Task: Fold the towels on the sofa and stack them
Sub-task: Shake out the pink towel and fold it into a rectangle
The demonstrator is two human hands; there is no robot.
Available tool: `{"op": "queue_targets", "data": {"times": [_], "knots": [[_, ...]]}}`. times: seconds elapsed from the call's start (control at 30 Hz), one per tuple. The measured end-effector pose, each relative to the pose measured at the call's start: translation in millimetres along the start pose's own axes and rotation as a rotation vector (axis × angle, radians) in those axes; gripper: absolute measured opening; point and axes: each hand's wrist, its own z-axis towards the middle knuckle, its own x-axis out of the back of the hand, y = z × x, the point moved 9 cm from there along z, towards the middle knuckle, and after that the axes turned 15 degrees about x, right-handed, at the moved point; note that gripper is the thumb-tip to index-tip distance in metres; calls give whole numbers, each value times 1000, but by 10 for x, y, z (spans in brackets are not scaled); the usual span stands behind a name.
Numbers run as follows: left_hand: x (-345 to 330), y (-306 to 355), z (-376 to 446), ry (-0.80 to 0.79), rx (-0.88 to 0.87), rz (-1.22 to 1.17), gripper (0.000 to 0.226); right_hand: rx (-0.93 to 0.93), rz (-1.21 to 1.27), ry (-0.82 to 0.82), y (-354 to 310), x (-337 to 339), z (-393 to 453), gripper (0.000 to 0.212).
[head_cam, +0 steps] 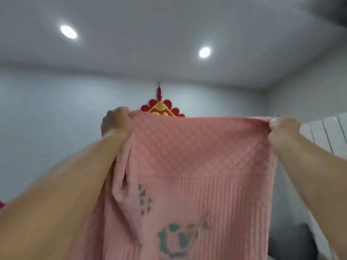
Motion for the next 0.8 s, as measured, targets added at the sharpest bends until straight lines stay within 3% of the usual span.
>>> {"op": "queue_targets", "data": {"times": [0.03,0.07,0.17,0.3,0.43,0.47,0.53,0.57,0.67,0.7,0.8], "knots": [[314,401,177,95,-48,-144,30,110,154,163,-450,74,377,19],[584,786,341,156,-96,-251,31,184,217,223,-834,33,660,22],[877,1540,606,131,-195,-370,36,294,241,82,-1622,-185,877,16],[801,1767,424,70,-229,-429,53,276,212,95,-1633,78,903,14],[484,1537,123,-36,-196,-382,59,175,59,17,-1404,716,939,6],[387,1429,56,-42,-175,-359,57,141,21,-1,-1220,941,1096,10],[234,1291,-106,-27,-178,-297,48,76,1,21,-680,1413,1643,58],[191,1294,-222,-28,-206,-280,44,69,27,39,-520,1595,1773,59],[174,1339,-510,-75,-252,-291,41,123,111,148,-759,1646,1187,9],[156,1315,-563,-93,-266,-312,48,126,119,174,-966,1530,720,14],[-143,1027,-780,-250,-297,-297,57,62,80,124,-752,1567,371,29]]}}
